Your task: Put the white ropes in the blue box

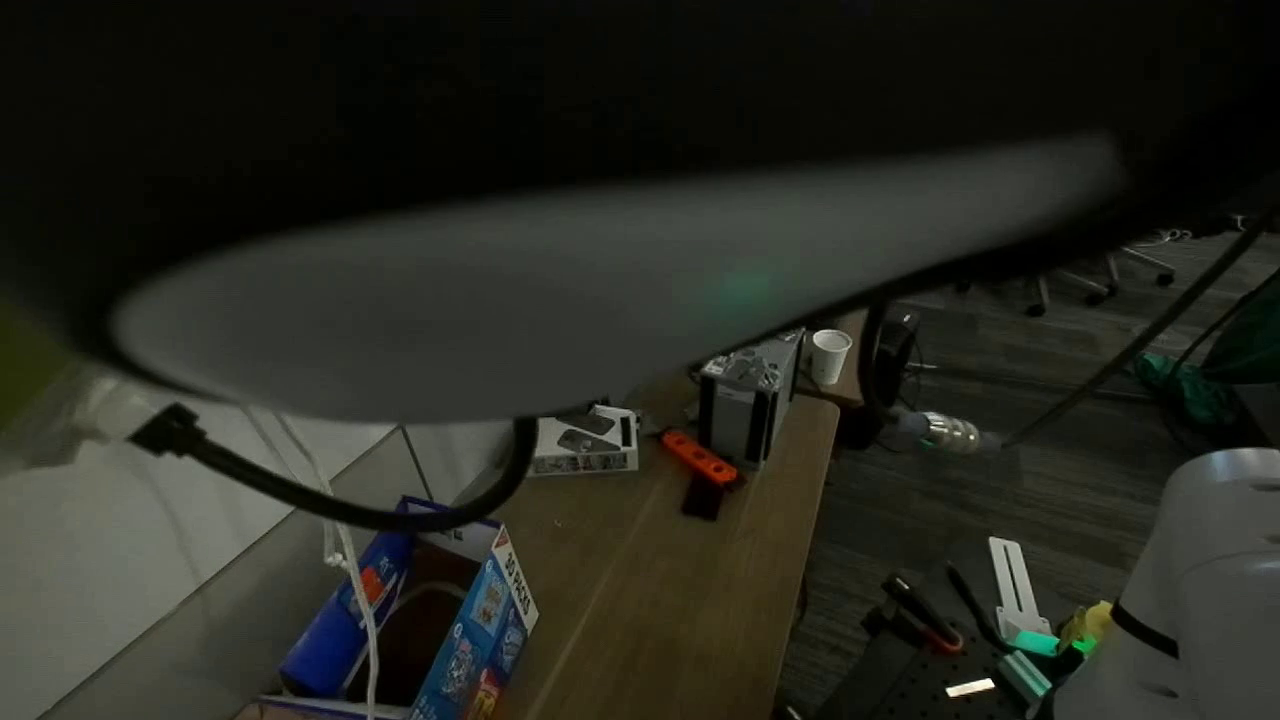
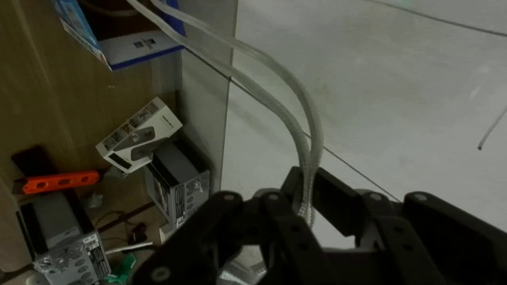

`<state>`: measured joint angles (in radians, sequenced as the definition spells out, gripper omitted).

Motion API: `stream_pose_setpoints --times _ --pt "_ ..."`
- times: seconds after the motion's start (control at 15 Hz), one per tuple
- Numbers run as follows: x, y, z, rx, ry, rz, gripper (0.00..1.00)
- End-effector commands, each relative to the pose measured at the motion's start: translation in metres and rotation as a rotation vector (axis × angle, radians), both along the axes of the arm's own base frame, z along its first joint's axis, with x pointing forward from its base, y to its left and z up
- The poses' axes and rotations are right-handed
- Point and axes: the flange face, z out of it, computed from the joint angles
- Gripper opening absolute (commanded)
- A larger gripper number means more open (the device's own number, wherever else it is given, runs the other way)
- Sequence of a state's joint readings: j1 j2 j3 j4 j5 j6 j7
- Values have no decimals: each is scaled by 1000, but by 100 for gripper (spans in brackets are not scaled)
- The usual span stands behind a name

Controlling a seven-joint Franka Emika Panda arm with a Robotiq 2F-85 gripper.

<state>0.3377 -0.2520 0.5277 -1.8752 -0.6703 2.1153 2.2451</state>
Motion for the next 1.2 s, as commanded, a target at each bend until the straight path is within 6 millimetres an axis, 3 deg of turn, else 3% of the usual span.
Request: stream_pose_setpoints --times 0.0,0.33,0.8,1.13 --pt "12 -3 21 -18 -79 -74 4" --pt "38 -10 16 -74 -117 -119 4" --pt "88 -2 -32 -102 -28 -95 4" --pt "108 13 -72 -59 77 2 4"
